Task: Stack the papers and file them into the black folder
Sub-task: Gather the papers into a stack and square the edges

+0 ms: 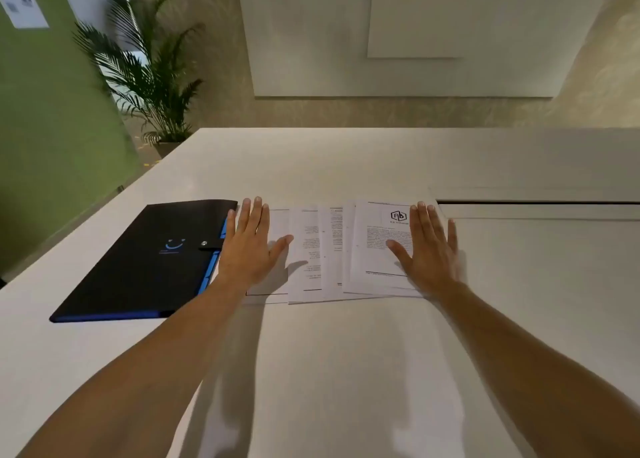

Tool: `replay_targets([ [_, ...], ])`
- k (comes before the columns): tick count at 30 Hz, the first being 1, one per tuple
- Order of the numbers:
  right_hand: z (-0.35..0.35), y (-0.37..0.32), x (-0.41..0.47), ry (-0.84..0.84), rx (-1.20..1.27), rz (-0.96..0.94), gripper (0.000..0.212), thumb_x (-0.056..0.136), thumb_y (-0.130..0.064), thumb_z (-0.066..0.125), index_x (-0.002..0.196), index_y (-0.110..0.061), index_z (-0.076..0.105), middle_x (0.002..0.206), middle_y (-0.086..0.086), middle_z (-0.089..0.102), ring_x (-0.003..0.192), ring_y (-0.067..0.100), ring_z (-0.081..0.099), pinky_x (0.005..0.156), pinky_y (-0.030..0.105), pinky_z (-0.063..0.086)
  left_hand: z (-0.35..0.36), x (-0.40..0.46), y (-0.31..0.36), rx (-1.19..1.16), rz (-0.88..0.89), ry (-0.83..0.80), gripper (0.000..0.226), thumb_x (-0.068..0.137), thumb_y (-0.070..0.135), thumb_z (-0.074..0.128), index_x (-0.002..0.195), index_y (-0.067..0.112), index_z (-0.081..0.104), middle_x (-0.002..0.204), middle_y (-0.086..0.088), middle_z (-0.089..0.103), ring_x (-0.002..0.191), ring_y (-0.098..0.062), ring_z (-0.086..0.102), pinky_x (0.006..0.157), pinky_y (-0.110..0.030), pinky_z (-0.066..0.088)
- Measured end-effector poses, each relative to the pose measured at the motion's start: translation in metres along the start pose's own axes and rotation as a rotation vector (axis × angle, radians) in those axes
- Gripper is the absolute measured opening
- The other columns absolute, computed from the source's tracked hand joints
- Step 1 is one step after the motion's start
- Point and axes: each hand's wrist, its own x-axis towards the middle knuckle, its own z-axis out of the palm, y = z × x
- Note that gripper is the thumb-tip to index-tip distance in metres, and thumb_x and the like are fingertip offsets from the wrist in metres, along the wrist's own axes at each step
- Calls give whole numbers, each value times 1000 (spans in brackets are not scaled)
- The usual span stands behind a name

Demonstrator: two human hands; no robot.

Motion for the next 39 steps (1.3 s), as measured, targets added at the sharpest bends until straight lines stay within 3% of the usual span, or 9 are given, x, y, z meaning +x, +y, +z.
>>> replay_targets([
  [6, 9, 3, -11, -157, 0, 158, 100, 85, -82, 8, 155, -11, 11, 165, 10, 9, 152, 25, -1, 119, 59, 5, 14, -11, 6, -76, -239, -190, 100, 81, 78, 6, 154, 10, 9, 162, -14, 7, 148, -34, 0, 118, -53, 5],
  [11, 15, 6, -13, -311, 1, 282, 112, 68, -96, 4, 153, -23, 17, 164, 12, 11, 150, 32, 7, 113, 66, 9, 11, -10, 14, -82, -439, -326, 99, 83, 80, 15, 149, 8, 26, 149, -22, 38, 137, -41, 32, 110, -56, 28],
  [16, 17, 7, -12, -347, -20, 288, 115, 65, -97, 1, 152, -24, 20, 162, 17, 17, 149, 33, 11, 115, 64, 8, -2, 6, 17, -202, -590, -346, 95, 83, 69, 50, 149, 4, 25, 146, -23, 39, 134, -40, 35, 104, -53, 36],
  [20, 17, 7, -13, -338, -25, 283, 115, 66, -96, 0, 152, -24, 22, 161, 18, 19, 149, 33, 12, 115, 63, 8, -6, 18, 11, -376, -652, -346, 78, 73, 52, 77, 126, 1, 49, 124, -21, 56, 114, -35, 54, 88, -43, 53],
  [24, 18, 6, -13, -328, -30, 289, 112, 67, -96, 2, 151, -23, 24, 161, 17, 22, 148, 32, 12, 114, 62, 8, -6, 19, 13, -347, -616, -361, 68, 70, 50, 81, 110, 2, 56, 112, -20, 61, 105, -32, 57, 76, -37, 52],
  [28, 17, 5, -13, -322, -37, 288, 111, 68, -95, 3, 150, -23, 25, 160, 17, 23, 148, 32, 12, 115, 61, 9, -9, 25, 12, -382, -619, -397, 77, 67, 47, 84, 118, 0, 51, 115, -19, 60, 108, -32, 57, 79, -37, 53],
  [32, 16, 5, -14, -316, -43, 284, 109, 70, -94, 4, 151, -22, 25, 160, 18, 23, 148, 33, 12, 115, 62, 10, -9, 30, 13, -440, -629, -451, 69, 68, 40, 85, 114, 0, 54, 111, -17, 62, 101, -31, 62, 75, -35, 53],
  [36, 15, 4, -14, -305, -49, 282, 108, 72, -94, 7, 150, -22, 26, 159, 19, 24, 148, 34, 13, 115, 61, 10, -11, 30, 18, -360, -668, -462, 65, 68, 46, 83, 111, 6, 56, 109, -15, 62, 105, -32, 58, 87, -42, 53],
  [39, 15, 3, -15, -313, -51, 288, 108, 72, -94, 7, 151, -22, 25, 159, 21, 23, 148, 35, 12, 115, 61, 10, -11, 32, 23, -311, -667, -413, 71, 69, 44, 83, 119, 5, 51, 116, -17, 58, 107, -32, 56, 79, -36, 51],
])
